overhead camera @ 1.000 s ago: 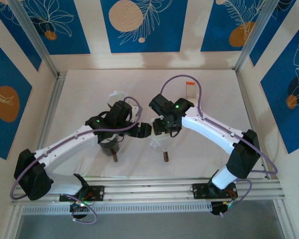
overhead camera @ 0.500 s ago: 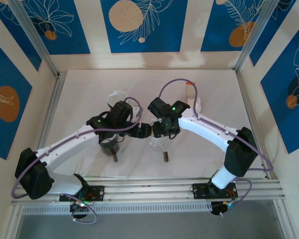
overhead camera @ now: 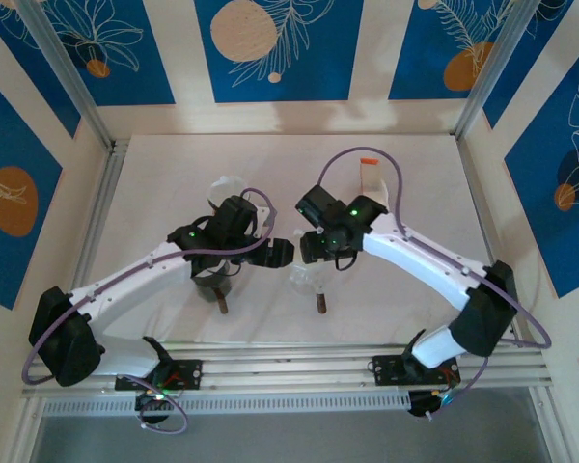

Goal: Place the coffee filter in the dripper

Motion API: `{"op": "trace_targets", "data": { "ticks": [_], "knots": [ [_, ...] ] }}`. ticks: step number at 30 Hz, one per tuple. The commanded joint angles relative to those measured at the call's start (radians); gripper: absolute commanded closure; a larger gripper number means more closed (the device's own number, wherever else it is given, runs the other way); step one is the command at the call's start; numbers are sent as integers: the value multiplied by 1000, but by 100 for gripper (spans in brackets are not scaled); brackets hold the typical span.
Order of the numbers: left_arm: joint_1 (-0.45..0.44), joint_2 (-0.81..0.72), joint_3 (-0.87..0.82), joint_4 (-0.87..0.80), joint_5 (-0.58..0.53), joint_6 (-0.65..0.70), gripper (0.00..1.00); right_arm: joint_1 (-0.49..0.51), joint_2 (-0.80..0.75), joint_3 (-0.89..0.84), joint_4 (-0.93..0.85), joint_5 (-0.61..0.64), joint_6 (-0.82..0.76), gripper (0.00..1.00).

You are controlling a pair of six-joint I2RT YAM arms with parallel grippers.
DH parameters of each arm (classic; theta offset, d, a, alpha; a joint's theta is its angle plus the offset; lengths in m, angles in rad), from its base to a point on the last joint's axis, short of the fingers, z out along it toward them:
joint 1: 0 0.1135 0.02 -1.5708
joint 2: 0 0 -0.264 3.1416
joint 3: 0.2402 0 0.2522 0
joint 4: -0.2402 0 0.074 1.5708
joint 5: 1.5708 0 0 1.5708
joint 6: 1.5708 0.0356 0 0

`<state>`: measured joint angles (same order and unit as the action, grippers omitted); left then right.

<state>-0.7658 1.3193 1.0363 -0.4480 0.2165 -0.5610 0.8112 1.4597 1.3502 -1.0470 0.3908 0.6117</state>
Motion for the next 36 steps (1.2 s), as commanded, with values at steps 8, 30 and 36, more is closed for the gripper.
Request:
{"op": "trace_targets", "data": {
  "ticks": [8,30,36],
  "knots": [
    [-1,4,-21,1,5,-8,19,-7,-117,-42,-71,64,66,37],
    [-1,-128,69,-41,-6,-27,3,26,-231,105,-88,128,83,35],
    [33,-288,57,-123,-211,23,0,29,-361,-4,47,161,83,36]
  ]
}}
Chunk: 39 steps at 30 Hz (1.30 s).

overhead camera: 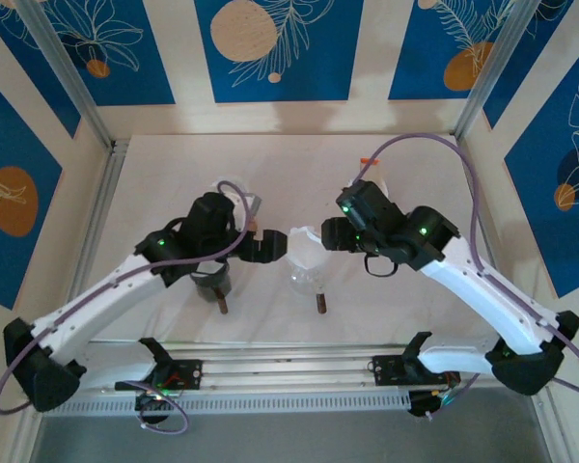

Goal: Place the coffee filter in the dripper

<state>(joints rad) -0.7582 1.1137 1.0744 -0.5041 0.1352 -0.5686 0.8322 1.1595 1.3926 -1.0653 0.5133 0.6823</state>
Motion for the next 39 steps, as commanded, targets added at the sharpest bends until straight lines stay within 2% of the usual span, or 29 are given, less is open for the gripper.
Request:
{"op": "trace_targets", "data": {
  "ticks": [1,6,8,11,14,17,19,22,28,35,39],
  "knots": [
    [60,-123,9,-84,-159,34,0,7,-84,-71,88,43,13,36],
    [287,-293,-82,-135,-181,7,1,1,-143,-127,131,67,6,36],
    [389,-333,-122,-169,-181,-8,6,-3,-147,-132,129,63,4,36],
    [580,-377,-223,-155,-56,-75,18,-4,-147,-135,132,53,-6,36],
    [667,-391,-318,-120,-45,-130,33,-4,-155,-133,138,50,-13,36],
    [718,-400,-376,-99,-92,-178,50,-4,-172,-132,140,52,-22,36],
    [758,-402,-401,-104,-128,-191,55,-4,-184,-134,140,52,-24,36],
    [772,-386,-448,-93,-146,-207,62,-4,-206,-145,137,53,-24,36],
    [780,-382,-627,-1,-49,-295,73,-6,-231,-166,134,60,-24,36],
    [770,-365,-725,99,49,-347,90,-14,-227,-162,146,63,-38,36],
    [754,-331,-768,181,85,-377,94,-18,-225,-169,152,56,-37,36]
  ]
}}
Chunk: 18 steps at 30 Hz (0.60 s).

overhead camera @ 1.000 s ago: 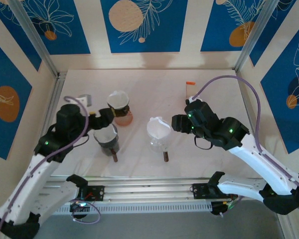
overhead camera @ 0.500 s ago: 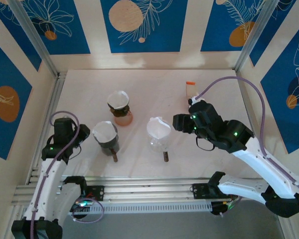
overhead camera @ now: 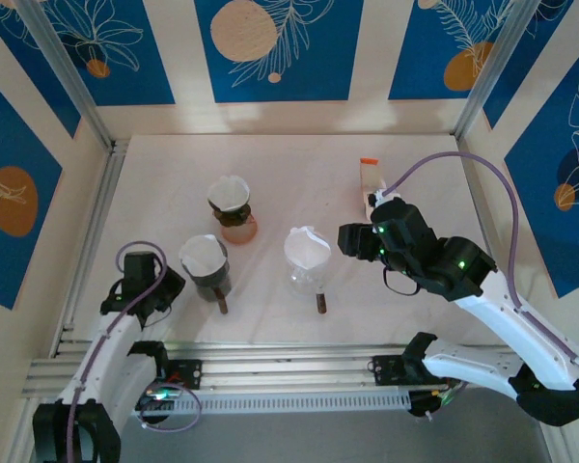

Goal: Place the coffee filter in the dripper

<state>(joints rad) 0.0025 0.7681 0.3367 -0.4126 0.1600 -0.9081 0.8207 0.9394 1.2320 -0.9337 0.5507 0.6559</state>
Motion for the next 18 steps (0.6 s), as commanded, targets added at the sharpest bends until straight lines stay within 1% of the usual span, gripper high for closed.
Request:
{"op": "trace_targets", "data": {
  "ticks": [1,4,11,14,18],
  "knots": [
    [-11,29,-37,110,72,-43,95,-6,-5,-10,21,17,-8,36],
    [-40,60,-44,150,78,-61,100,-9,-5,-16,18,21,-3,36],
    [-173,66,-37,183,6,-129,100,-12,-5,-35,25,20,14,36],
    [-249,95,-35,218,-27,-164,100,-15,-4,-43,34,19,18,36],
    [-383,182,-18,300,-68,-202,100,-17,1,-52,43,20,19,36]
  ]
}}
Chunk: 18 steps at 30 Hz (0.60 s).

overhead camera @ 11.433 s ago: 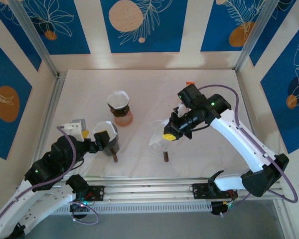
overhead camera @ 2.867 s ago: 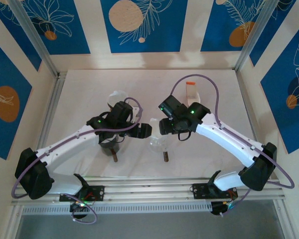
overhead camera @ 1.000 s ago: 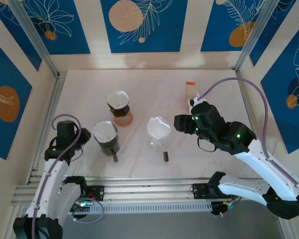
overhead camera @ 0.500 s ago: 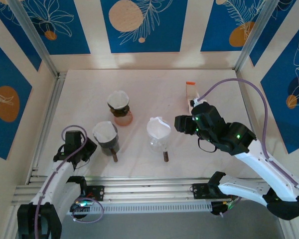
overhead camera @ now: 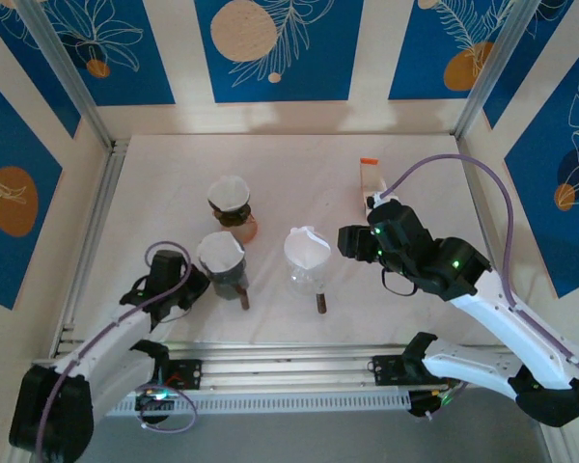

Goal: Place the coffee filter in the dripper

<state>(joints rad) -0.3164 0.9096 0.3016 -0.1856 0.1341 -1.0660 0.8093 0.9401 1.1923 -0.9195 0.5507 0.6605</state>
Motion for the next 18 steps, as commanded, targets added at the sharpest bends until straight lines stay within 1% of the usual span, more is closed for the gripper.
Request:
{"op": "trace_targets", "data": {
  "ticks": [1,4,6,9,12,14,16,18],
  "knots": [
    [-94,69,26,86,-49,-47,100,-7,2,-14,28,19,16,36],
    [-154,128,49,109,-67,-57,100,-9,5,-21,28,16,18,36],
    [-159,129,51,98,-77,-64,100,-10,4,-25,28,16,22,36],
    [-148,62,65,9,-130,-40,100,-12,3,-29,30,16,25,36],
    [-93,-59,87,-121,-169,7,100,-13,1,-27,28,27,21,36],
    [-30,-143,111,-204,-182,53,92,-15,2,-26,26,42,20,35],
    [48,-226,155,-299,-202,111,81,-18,0,-24,25,60,20,34],
    [114,-273,202,-343,-221,175,72,-21,-1,-23,25,78,19,33]
  ]
}}
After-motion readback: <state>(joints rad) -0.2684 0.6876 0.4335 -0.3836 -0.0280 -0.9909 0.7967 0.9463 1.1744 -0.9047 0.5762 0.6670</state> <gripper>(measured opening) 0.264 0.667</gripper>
